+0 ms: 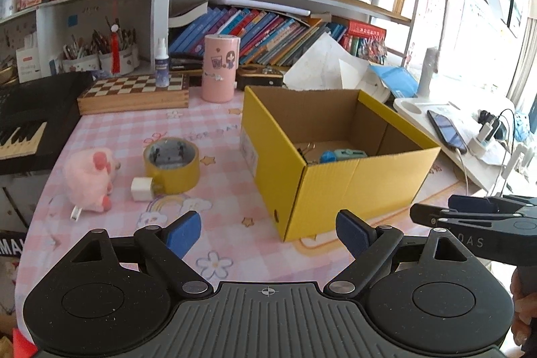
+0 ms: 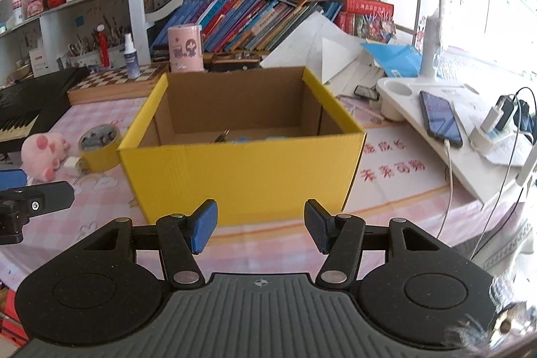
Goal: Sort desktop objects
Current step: 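Raise both open tools out of the yellow box, then move both open tools toward the pink plush pig and yellow tape roll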
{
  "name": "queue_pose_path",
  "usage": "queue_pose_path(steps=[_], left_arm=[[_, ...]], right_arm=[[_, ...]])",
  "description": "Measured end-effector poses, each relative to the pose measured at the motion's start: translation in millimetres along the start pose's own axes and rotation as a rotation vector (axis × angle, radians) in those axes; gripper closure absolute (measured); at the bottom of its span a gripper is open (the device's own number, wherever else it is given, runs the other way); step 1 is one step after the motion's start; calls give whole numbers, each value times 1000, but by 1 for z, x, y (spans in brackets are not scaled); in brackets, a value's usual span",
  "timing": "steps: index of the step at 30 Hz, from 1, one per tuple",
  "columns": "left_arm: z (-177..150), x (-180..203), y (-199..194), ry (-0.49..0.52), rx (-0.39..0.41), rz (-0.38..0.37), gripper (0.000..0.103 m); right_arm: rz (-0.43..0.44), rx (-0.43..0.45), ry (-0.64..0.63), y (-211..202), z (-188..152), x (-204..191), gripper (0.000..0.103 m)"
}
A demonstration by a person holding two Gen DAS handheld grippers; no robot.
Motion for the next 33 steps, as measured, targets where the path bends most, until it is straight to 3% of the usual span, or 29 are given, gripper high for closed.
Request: queue_pose_path(steps=[21,33], left_arm=[[-42,-24,-39,-23,-68,-28,9],[-60,-52,-63,-69,-90,10,9]], right_arm=[[15,-95,16,-41,-53,-44,45],[48,-123,7,-55,-70,-75,38]])
Point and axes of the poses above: each gripper's, at about its wrist camera, not at the fingertips, and y roughly the way its jaws point, x to its right, z to its top, the point moved 10 cm from there along y, roughly the way its jaws point, and after that the axes turned 8 degrees about -z, right-handed, at the moved point
